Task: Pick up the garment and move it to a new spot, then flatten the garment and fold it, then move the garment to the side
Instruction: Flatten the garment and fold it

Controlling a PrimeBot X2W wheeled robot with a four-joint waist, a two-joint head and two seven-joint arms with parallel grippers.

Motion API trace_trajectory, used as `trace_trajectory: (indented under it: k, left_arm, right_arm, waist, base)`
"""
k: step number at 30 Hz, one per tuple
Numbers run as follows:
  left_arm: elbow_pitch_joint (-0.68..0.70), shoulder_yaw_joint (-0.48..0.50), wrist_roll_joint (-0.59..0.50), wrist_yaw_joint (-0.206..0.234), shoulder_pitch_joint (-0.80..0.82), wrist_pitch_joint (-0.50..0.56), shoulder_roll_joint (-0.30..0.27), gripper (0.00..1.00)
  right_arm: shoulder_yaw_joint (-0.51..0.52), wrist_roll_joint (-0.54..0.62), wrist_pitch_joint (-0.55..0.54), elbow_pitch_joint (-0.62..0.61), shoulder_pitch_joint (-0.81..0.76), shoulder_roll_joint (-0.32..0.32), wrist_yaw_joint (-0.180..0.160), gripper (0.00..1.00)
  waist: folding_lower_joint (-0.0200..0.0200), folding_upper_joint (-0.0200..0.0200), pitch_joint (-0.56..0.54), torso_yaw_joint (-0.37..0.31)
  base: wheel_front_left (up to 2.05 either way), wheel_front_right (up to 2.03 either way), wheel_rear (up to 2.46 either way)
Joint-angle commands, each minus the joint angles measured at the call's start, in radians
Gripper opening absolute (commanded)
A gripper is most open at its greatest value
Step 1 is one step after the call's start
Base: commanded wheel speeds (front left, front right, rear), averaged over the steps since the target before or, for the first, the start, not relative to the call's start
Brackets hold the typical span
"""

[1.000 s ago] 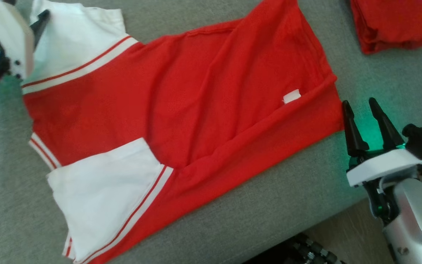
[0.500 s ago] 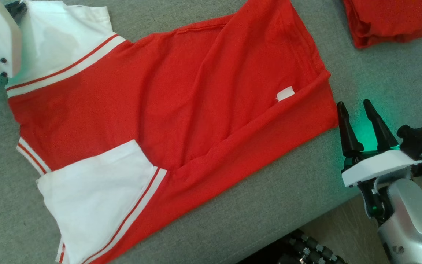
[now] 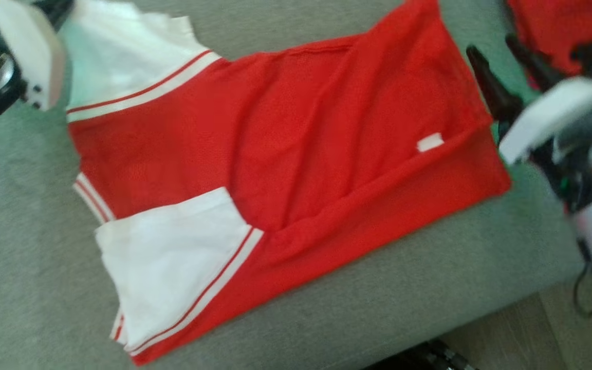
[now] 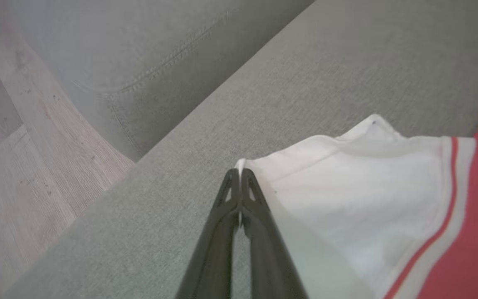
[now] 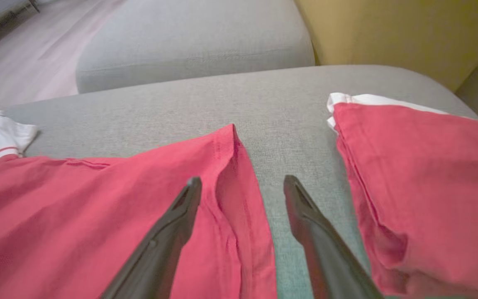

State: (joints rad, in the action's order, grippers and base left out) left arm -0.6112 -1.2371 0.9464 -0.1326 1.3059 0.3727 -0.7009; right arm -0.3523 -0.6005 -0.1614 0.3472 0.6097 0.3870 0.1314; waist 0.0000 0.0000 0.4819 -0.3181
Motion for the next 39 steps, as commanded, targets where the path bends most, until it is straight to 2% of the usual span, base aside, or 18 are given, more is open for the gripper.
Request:
trace_trajectory:
  k: [1,5,9,19,20,21,22,23,24,33,39]
  left_arm:
    - [0.020,0.033,-0.004,0.002,0.072,-0.020,-0.018,0.00]
    - [0.044,0.000,-0.007,0.002,0.108,-0.058,0.001,0.00]
    - [0.064,-0.021,-0.009,0.002,0.135,-0.084,0.011,0.00]
    - [0.090,-0.041,-0.018,0.002,0.161,-0.110,0.024,0.00]
    - [0.091,-0.041,-0.019,0.002,0.162,-0.112,0.025,0.00]
    - [0.091,-0.042,-0.020,0.002,0.163,-0.113,0.025,0.00]
    - [0.092,-0.042,-0.021,0.002,0.164,-0.114,0.026,0.00]
    - [0.092,-0.043,-0.023,0.002,0.164,-0.114,0.026,0.00]
    - [0.094,-0.043,-0.025,0.002,0.163,-0.113,0.025,0.00]
    - [0.088,-0.043,-0.047,0.002,0.164,-0.146,0.013,0.00]
    - [0.034,-0.043,-0.075,0.002,0.200,-0.272,0.012,0.00]
  right_arm:
    - [-0.017,-0.014,-0.044,-0.008,0.029,0.026,-0.001,1.00]
    - [-0.057,-0.034,-0.213,0.089,0.166,0.049,-0.001,1.00]
    - [-0.090,-0.033,-0.310,0.195,0.273,0.042,-0.001,1.00]
    - [-0.143,-0.073,-0.324,0.380,0.412,0.005,-0.001,0.99]
    - [-0.149,-0.078,-0.321,0.391,0.419,0.005,-0.001,0.87]
    - [-0.156,-0.083,-0.316,0.401,0.426,0.005,-0.001,0.65]
    - [-0.170,-0.091,-0.303,0.416,0.438,0.006,-0.001,0.25]
    - [-0.178,-0.095,-0.298,0.422,0.444,0.007,-0.001,0.08]
    - [-0.185,-0.101,-0.290,0.428,0.449,0.009,-0.001,0.00]
    - [-0.222,-0.144,-0.199,0.466,0.488,0.041,-0.001,0.00]
    - [-0.209,-0.175,-0.117,0.484,0.509,0.076,-0.001,0.00]
  waist:
    - [0.0000,0.0000,-0.009,0.033]
    - [0.0000,0.0000,-0.008,0.078]
    - [0.0000,0.0000,-0.004,0.111]
    - [0.0000,0.0000,0.013,0.166]
    - [0.0000,0.0000,0.014,0.169]
    - [0.0000,0.0000,0.015,0.173]
    - [0.0000,0.0000,0.017,0.177]
    - [0.0000,0.0000,0.018,0.178]
    - [0.0000,0.0000,0.019,0.179]
    - [0.0000,0.0000,0.021,0.179]
    - [0.0000,0.0000,0.015,0.187]
  base:
    - [0.00,0.00,0.00]
    - [0.00,0.00,0.00]
    - [0.00,0.00,0.00]
    - [0.00,0.00,0.00]
    - [0.00,0.00,0.00]
    - [0.00,0.00,0.00]
    - [0.00,0.00,0.00]
    - [0.00,0.00,0.00]
    - [0.00,0.00,0.00]
    - [0.00,0.00,0.00]
    - [0.00,0.00,0.00]
